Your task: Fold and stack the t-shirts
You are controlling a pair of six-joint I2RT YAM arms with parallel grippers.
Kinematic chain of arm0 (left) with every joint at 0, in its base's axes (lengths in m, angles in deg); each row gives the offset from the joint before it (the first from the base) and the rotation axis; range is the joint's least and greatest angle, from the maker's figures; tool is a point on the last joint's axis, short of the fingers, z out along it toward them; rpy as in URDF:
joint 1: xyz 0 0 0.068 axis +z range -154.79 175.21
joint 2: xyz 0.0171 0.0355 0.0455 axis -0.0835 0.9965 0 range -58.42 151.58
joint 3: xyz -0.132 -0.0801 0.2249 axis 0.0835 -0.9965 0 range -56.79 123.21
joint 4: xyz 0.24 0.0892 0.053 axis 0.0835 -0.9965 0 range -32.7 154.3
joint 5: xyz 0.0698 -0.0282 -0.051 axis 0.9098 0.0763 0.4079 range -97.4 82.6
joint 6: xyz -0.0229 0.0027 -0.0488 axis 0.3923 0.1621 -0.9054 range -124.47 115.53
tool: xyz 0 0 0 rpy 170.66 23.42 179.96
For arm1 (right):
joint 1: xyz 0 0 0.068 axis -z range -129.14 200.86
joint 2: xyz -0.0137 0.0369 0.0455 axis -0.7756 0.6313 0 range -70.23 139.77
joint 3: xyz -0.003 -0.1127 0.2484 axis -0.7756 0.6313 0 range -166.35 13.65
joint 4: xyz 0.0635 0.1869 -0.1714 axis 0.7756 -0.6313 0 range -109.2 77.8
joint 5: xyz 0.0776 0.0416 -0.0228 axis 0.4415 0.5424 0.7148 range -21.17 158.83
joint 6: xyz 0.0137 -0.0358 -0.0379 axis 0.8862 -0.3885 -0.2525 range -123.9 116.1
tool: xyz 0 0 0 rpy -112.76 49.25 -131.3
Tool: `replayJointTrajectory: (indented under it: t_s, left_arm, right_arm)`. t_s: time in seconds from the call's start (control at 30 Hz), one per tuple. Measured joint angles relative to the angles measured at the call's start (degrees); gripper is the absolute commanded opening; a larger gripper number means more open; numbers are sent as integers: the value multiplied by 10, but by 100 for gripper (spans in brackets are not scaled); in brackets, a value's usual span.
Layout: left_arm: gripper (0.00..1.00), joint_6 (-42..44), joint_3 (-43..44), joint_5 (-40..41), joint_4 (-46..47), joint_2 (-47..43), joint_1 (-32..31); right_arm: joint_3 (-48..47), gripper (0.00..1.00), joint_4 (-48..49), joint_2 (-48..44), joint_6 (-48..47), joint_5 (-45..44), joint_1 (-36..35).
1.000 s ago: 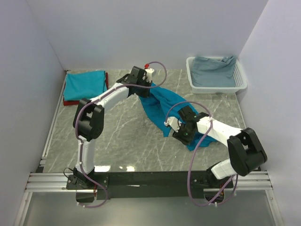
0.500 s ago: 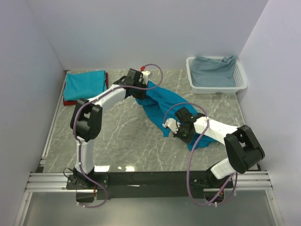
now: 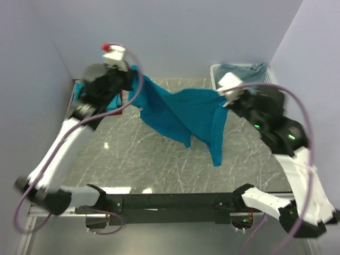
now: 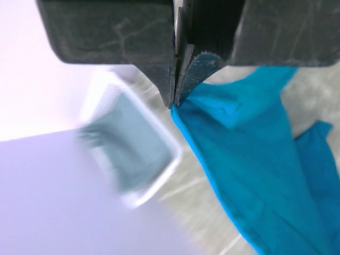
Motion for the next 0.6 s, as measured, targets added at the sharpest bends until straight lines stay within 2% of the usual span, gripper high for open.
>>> replayJointTrajectory:
  t_s: [0.13,0.27,0.43,0.6]
  left_arm:
    - [0,-1,1,31,30,-160,0]
    - [1,-9,23,34,43,-268,-3]
    - [1,-41,84,-13,51,-318,-4]
    - [1,-62,91,-44,47,-322,-5]
  right_arm:
    - [-89,0,0,-64,1,17,43]
    - [-167,0,-14,-108,13,74,103]
    - [-238,0,-14,-157,27,137,177]
    - [-240,0,-16,-188,33,164,200]
